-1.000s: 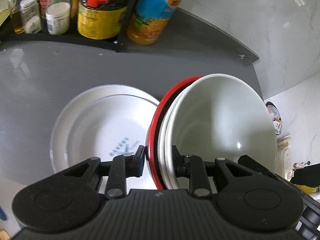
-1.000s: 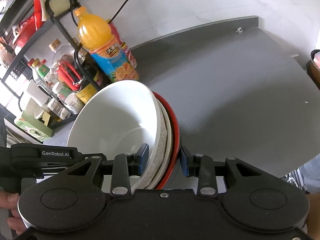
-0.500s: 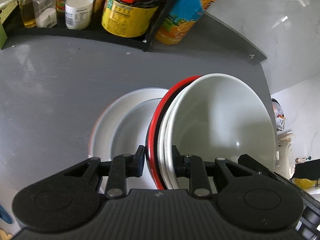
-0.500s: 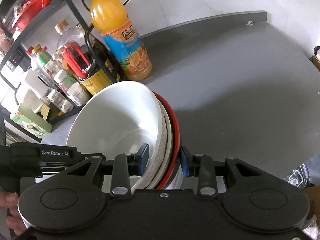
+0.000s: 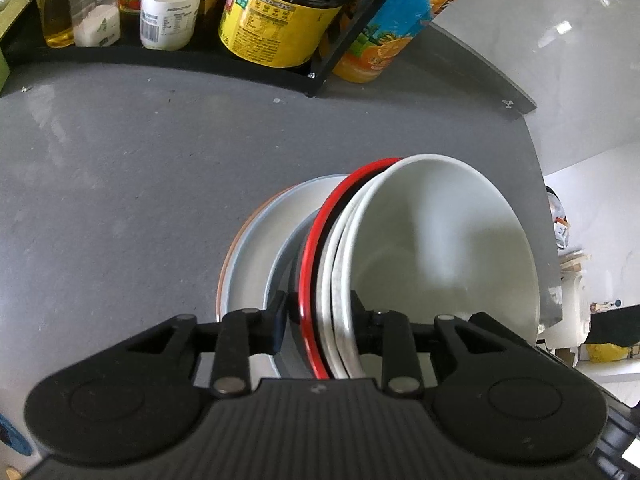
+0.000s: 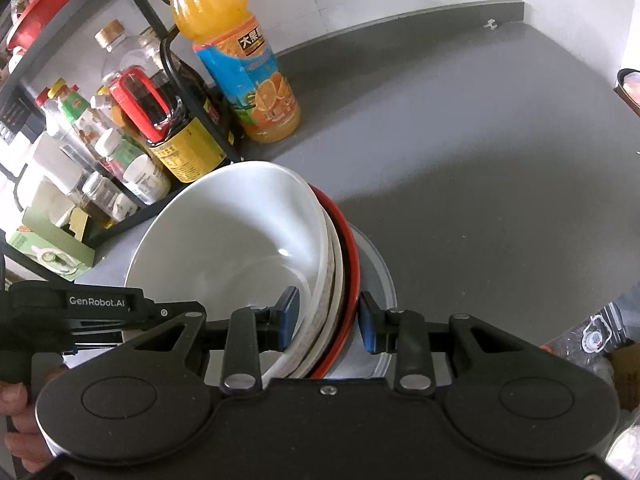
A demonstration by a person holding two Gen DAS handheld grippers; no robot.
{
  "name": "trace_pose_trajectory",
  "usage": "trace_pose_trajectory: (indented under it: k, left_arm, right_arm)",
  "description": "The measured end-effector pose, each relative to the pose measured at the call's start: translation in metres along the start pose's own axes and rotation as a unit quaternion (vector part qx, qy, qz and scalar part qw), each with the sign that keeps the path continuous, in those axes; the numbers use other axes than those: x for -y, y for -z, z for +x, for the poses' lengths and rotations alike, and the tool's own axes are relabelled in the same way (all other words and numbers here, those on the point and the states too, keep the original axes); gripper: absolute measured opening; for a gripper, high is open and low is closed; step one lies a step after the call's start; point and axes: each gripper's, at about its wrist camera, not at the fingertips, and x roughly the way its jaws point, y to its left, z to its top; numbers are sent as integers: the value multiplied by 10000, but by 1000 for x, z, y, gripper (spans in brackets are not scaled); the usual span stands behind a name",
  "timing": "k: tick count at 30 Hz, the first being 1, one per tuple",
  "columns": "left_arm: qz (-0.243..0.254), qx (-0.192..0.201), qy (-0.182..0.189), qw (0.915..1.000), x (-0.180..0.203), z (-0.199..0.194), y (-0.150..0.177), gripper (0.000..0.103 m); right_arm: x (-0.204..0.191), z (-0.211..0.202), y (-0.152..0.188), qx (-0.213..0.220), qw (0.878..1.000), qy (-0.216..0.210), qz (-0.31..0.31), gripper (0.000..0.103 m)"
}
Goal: Organize plates and bowls
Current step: 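Lift the nested red and white bowls with both grippers onto the plate stack, then open both grippers and release the bowl stack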
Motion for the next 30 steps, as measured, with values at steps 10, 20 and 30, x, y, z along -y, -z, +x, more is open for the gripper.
trace_pose_trajectory:
  k: [10, 20, 30]
  left_arm:
    - [160, -55, 41, 9998, 1, 2, -3, 32]
    - [137, 278, -234, 9992, 9, -17, 6, 68]
    - [295, 875, -536, 9943, 37, -56, 48, 79]
  right_arm:
    - [3, -6, -3, 9, 10000, -52, 52, 35]
    - [16, -33, 1, 258, 9994, -203, 54, 52]
    - [43, -86, 26, 677, 9971, -347, -101, 82]
